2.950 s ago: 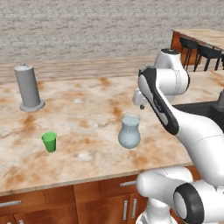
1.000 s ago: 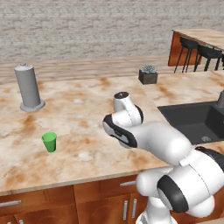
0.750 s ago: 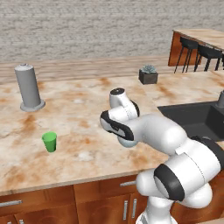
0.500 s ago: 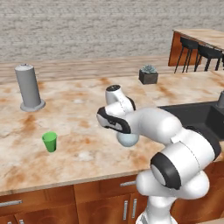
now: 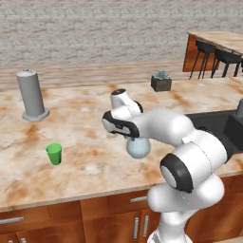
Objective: Place the pitcher and cup on the dining counter for serving.
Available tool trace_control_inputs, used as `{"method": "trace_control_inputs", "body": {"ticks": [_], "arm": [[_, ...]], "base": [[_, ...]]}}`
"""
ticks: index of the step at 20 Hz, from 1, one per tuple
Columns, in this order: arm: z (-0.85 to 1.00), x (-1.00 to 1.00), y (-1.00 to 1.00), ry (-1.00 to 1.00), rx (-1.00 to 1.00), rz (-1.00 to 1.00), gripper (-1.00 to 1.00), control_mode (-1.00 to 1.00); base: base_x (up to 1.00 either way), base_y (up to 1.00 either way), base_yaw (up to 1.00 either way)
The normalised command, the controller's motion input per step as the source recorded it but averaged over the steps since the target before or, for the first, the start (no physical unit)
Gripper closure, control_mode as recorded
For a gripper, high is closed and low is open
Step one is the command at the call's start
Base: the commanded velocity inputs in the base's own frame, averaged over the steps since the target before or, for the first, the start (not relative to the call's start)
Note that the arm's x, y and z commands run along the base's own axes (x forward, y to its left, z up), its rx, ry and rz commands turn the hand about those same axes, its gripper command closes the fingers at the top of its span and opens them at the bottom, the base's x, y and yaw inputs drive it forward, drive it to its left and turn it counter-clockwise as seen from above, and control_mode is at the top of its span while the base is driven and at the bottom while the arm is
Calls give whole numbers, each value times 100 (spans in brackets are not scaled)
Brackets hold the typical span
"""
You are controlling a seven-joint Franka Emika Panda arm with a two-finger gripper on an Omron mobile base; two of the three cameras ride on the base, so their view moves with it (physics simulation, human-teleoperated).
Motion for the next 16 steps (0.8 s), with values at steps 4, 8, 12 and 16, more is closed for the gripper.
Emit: {"method": "trace_control_inputs", "body": {"ticks": [4, 8, 12, 16], "arm": [[-3, -5, -7, -13, -2, 0, 100, -100], [12, -29, -11, -33, -6, 0, 100, -100], [41, -37, -31, -28, -13, 1, 100, -100], [62, -49, -59, -23, -11, 1, 100, -100]], "base": [[0, 0, 0], [0, 0, 0], [0, 0, 0], [0, 0, 0]]}}
